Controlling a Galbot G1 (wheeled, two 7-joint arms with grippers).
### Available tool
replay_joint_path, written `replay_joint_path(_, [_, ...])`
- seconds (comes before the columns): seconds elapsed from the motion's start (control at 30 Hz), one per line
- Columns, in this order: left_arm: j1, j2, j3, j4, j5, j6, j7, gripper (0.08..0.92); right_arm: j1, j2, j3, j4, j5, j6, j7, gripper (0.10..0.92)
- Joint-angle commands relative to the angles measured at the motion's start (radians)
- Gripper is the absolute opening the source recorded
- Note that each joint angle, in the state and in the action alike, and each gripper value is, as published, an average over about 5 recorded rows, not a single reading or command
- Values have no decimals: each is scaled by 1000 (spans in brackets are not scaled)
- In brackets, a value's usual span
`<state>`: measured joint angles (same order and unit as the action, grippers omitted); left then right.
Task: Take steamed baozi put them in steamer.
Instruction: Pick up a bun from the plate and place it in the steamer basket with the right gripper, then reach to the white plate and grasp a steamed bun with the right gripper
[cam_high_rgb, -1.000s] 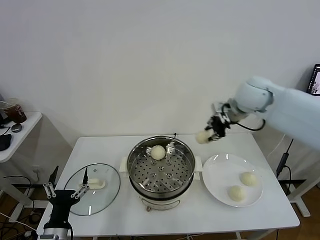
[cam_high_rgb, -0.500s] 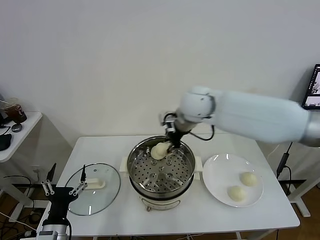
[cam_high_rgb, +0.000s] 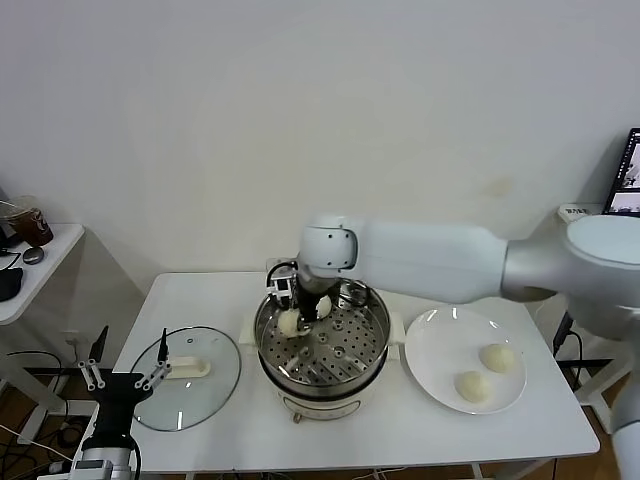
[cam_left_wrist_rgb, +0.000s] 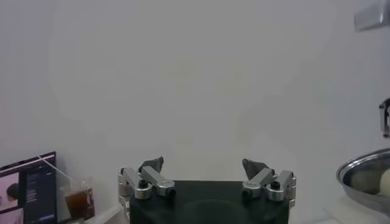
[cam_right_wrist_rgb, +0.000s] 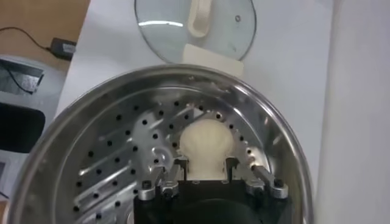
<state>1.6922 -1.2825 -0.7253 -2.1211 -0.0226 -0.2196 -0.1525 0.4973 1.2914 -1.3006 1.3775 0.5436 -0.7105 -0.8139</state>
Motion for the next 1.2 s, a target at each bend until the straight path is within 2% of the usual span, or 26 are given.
replay_joint_path(0.03, [-2, 0, 0, 5, 0, -3, -1, 823, -59, 71, -2, -71, -9, -17, 26, 419])
replay_joint_path(0.23, [-2, -3, 1, 5, 1, -3, -1, 823, -69, 71, 7, -73, -5, -17, 28, 466])
replay_joint_path(0.43, [-3, -5, 3, 2, 3, -3, 0, 823, -24, 31, 26, -23, 9, -16, 2, 622])
replay_joint_path(0.67, [-4, -4, 2, 1, 2, -3, 0, 823, 121, -163, 49, 104, -73, 39, -243, 802])
replay_joint_path(0.93, [-4, 0, 5, 1, 1, -4, 0, 823, 205, -495, 57, 260, -256, 265, -474, 823])
replay_joint_path(1.2, [-2, -4, 17, 1, 6, -4, 1, 823, 88, -823, 101, 340, -515, 406, -526, 823])
